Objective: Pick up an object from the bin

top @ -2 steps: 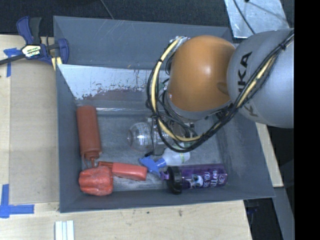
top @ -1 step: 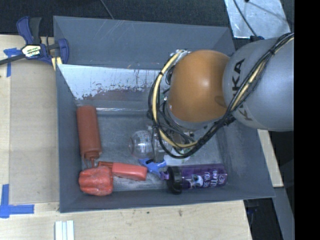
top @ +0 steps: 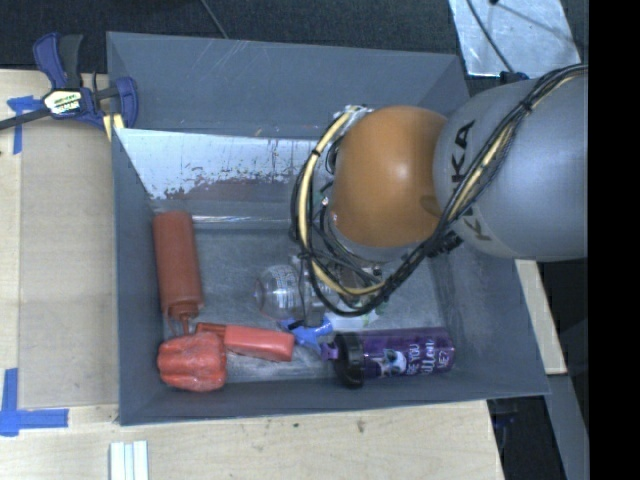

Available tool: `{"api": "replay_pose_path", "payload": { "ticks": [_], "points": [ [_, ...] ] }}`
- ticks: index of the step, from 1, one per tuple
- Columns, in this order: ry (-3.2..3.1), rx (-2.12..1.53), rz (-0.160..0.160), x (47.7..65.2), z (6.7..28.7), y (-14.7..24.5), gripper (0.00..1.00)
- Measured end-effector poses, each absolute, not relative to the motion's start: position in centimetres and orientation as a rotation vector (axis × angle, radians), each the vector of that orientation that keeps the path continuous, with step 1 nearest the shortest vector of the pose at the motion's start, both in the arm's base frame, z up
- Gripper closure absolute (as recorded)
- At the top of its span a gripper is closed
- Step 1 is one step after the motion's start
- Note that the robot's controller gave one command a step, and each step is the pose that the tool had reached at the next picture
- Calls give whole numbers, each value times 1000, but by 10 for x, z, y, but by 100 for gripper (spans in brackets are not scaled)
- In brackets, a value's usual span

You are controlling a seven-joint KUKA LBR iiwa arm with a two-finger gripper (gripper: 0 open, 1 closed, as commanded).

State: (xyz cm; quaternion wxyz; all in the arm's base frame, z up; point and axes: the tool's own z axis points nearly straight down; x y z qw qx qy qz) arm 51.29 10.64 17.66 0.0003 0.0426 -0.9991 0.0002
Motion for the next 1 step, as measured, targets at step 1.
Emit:
{"api": "replay_pose_path", "payload": {
  "ticks": [1],
  "points": [
    [-3141,129,0,501,255,103,100]
  ]
}}
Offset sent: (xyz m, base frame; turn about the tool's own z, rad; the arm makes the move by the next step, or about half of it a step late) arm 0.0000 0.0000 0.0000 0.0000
